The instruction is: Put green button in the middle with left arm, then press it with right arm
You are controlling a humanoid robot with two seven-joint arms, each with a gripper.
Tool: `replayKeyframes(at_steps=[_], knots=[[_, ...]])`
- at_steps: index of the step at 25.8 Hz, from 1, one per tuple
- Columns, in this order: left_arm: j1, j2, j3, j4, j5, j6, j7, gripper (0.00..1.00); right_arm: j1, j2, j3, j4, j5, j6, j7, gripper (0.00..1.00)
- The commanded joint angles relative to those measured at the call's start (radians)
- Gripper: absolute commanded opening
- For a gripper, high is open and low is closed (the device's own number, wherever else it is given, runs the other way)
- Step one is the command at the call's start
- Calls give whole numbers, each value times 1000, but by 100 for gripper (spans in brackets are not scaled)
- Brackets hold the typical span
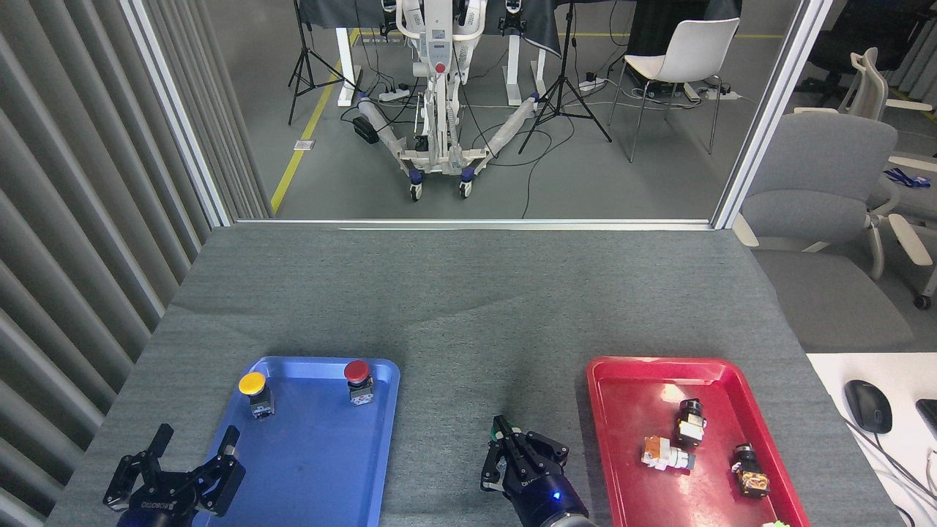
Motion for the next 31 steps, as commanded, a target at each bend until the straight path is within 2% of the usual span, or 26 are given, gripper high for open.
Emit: replayKeyframes(at_steps=[1,6,8,10,15,26,31], knots=[[-3,1,0,3,0,2,-1,99,0,0,-1,1,-2,2,-11,10],[-17,4,0,6,0,5,-1,99,-1,14,-3,-4,-3,5,-68,12],[-21,5,0,4,0,2,-1,99,-1,14,-7,-21,-5,5,-83,20],[-21,5,0,4,-2,2,-1,99,-1,14,-15,-50,-8,7,-88,39],[-18,8,0,4,-3,3,-3,99,20,12,-89,-142,-9,13,-89,98],[-5,13,0,3,-2,-6,-1,99,100,-5,-277,-240,-9,17,-78,100],[9,13,2,7,-11,-49,0,99,125,-52,-313,-275,-9,26,-77,100]])
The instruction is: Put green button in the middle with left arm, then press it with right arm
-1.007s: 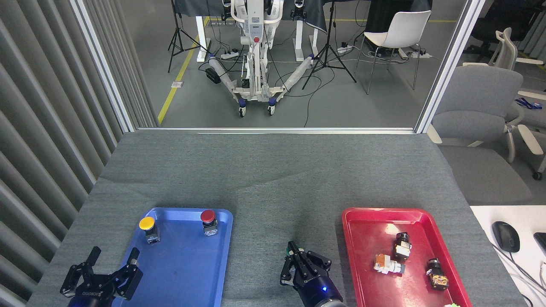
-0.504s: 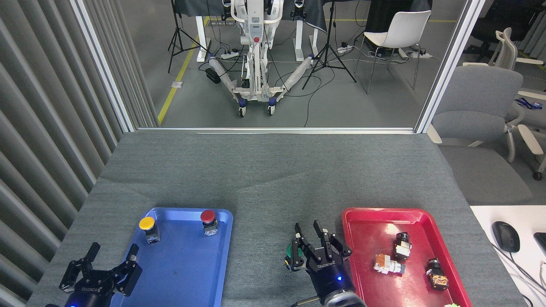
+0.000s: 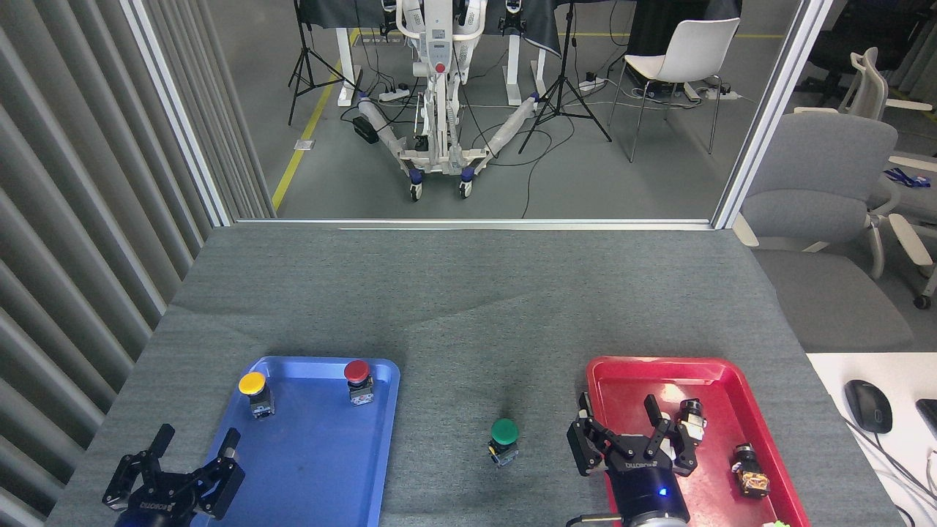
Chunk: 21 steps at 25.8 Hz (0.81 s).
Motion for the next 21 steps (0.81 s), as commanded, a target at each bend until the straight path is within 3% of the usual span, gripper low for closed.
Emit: replayKeyframes(at_steps=[1,13,21], knots=[[7,-1,-1,2,-5,-15,3,99,12,-33,-22,-24,0,2,-1,100],[9,-5,-1,-4,-4,-21,3,99,37,-48,-37,-52,-3,5,1,100],[56,-5,-2,-84,1,-33,0,99,40,-47,-39,-58,-5,14,1,100]])
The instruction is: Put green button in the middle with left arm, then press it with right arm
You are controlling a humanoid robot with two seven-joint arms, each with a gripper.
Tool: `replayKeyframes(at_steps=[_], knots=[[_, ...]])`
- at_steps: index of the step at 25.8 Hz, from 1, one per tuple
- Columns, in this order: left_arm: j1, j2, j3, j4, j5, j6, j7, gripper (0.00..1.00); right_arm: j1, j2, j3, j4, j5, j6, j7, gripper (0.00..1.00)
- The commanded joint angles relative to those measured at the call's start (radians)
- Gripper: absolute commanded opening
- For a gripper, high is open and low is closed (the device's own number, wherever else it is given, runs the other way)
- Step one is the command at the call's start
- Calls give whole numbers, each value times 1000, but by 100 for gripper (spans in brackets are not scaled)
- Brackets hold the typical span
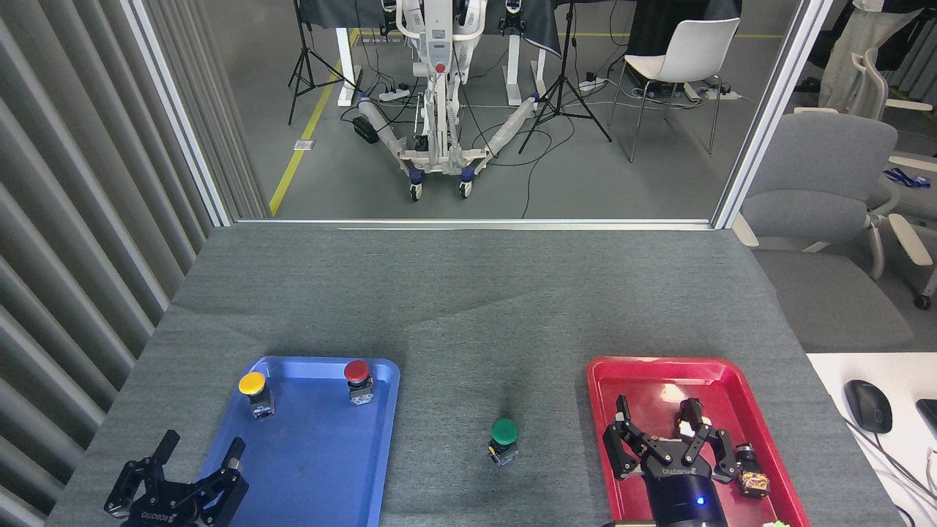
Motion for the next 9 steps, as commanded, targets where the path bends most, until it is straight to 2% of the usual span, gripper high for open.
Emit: replayKeyframes(at_steps=[1,3,6,9], knots=[[-1,3,-23,-11,-3,-39,-7,99,4,1,1,-4,0,2,0,100],[-42,4,-115,-8,-14,-116,-56,99,16,1,1,-20,0,2,0,100],[-148,-5,-283,17,-71,-121,-135,98,45,3,1,-52,1,2,0,100],[-220,-20,-411,82,-126,-113,-153,98,59,4,1,-58,1,2,0,100]])
